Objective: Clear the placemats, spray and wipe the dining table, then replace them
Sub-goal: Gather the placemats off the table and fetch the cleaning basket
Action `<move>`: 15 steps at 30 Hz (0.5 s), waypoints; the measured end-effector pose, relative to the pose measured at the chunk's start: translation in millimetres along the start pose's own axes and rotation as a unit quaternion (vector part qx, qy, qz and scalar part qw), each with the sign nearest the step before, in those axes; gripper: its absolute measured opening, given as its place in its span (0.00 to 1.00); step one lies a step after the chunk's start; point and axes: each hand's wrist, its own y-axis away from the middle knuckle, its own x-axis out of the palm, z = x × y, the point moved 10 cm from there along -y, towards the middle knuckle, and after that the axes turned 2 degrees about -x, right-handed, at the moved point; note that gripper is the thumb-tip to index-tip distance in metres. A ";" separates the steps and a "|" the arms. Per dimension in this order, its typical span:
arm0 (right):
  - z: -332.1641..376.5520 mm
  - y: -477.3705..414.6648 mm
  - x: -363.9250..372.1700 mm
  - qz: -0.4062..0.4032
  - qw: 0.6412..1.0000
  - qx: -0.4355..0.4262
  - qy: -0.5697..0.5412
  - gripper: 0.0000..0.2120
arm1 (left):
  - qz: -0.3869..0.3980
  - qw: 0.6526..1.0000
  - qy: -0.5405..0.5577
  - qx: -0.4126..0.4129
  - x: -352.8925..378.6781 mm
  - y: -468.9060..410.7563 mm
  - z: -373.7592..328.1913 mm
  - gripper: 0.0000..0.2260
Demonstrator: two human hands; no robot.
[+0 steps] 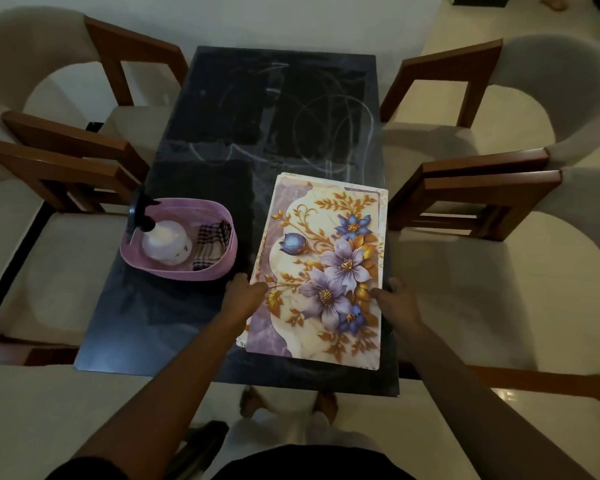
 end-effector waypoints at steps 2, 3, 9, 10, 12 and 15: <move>-5.1 -6.2 0.7 0.001 1.000 0.003 0.003 0.27 | 0.009 0.999 0.031 -0.033 5.0 11.2 -4.8 0.27; -4.2 -6.1 -0.7 -0.010 1.000 0.005 0.001 0.22 | 0.019 0.998 0.038 -0.042 9.7 16.0 -7.4 0.21; -11.5 -17.8 -10.5 -0.029 0.999 0.016 -0.009 0.12 | 0.040 0.997 0.028 -0.058 28.7 24.4 -11.1 0.22; -19.9 -25.1 -12.6 -0.031 0.999 0.026 -0.004 0.14 | 0.042 0.997 0.031 -0.060 29.1 23.9 -10.0 0.22; -27.2 -35.2 -19.9 -0.038 0.999 0.021 0.027 0.14 | 0.044 0.996 0.036 -0.063 27.9 18.3 -7.3 0.25; -15.3 -26.1 -29.7 -0.046 0.998 0.009 0.035 0.18 | 0.049 0.996 0.038 -0.066 28.0 12.9 -5.1 0.24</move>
